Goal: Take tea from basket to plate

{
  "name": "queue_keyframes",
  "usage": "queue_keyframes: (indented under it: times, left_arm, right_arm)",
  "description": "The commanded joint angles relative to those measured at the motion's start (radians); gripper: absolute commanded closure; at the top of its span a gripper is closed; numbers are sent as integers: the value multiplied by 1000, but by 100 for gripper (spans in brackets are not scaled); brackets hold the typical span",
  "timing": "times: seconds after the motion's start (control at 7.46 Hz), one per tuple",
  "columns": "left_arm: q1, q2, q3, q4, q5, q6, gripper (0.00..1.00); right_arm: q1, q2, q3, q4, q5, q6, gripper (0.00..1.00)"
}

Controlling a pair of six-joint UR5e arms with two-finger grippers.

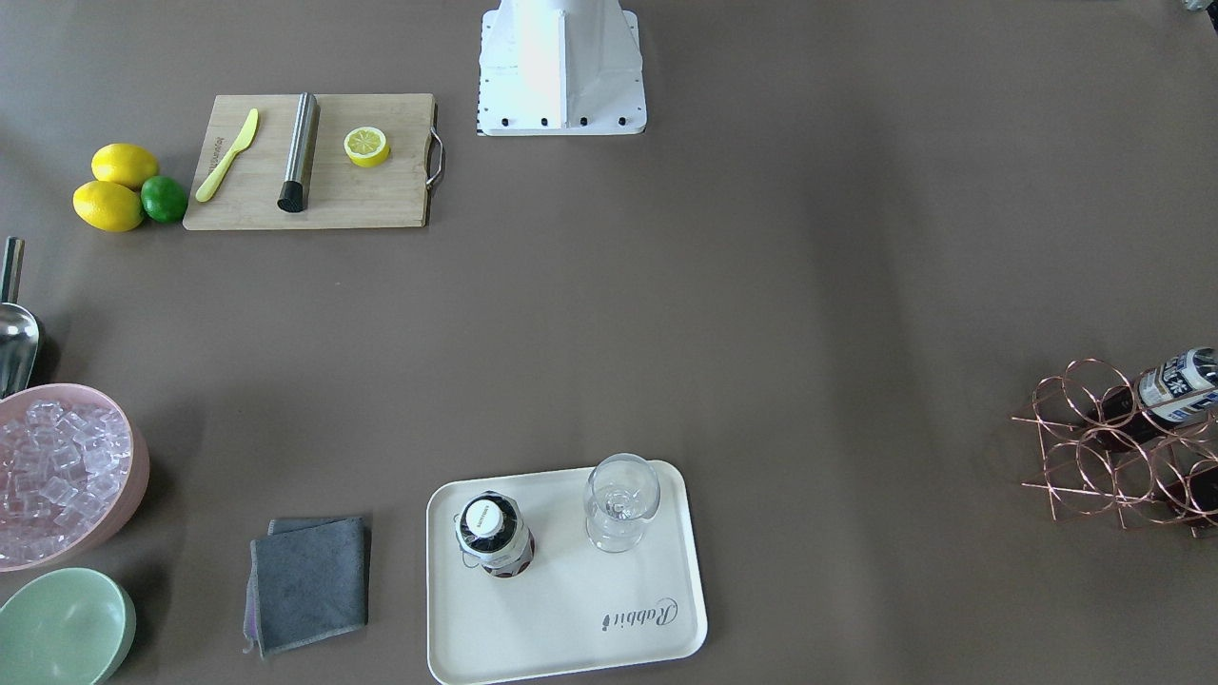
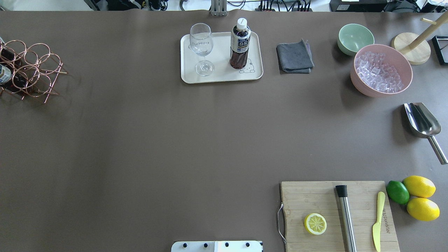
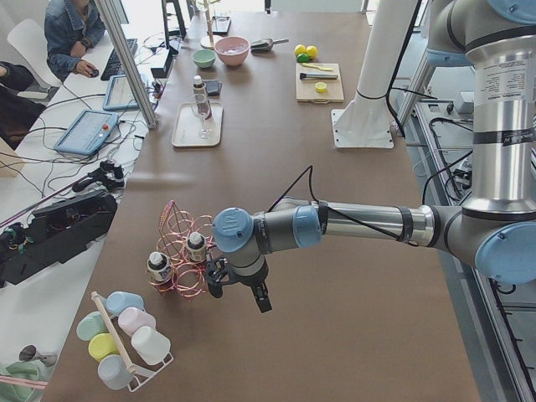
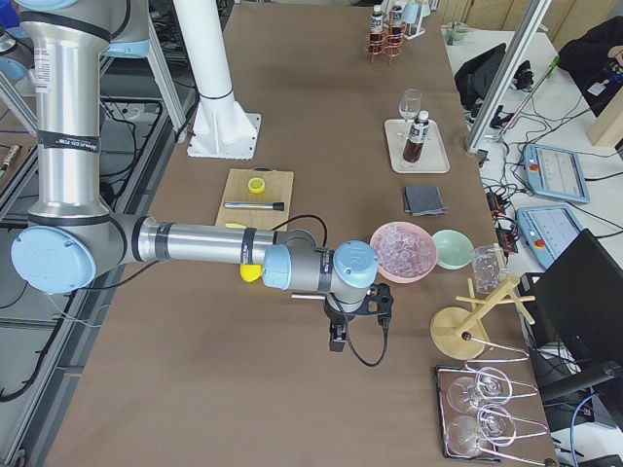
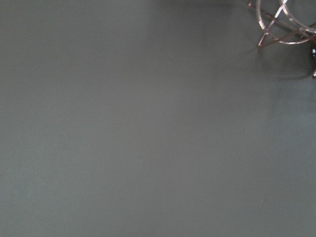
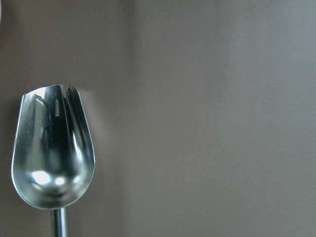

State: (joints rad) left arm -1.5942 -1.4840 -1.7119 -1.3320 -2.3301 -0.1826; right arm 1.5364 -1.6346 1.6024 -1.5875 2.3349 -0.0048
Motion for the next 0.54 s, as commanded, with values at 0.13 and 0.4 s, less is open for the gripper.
queue_keyframes:
  times: [0.13, 0.4]
  left_arm:
    - [37, -10, 9, -142, -33, -5, 2]
    - [39, -19, 8, -150, -38, 0, 2]
  right_arm:
    - [30, -7, 14, 0, 0, -41, 0]
    - [30, -7, 10, 1, -5, -41, 0]
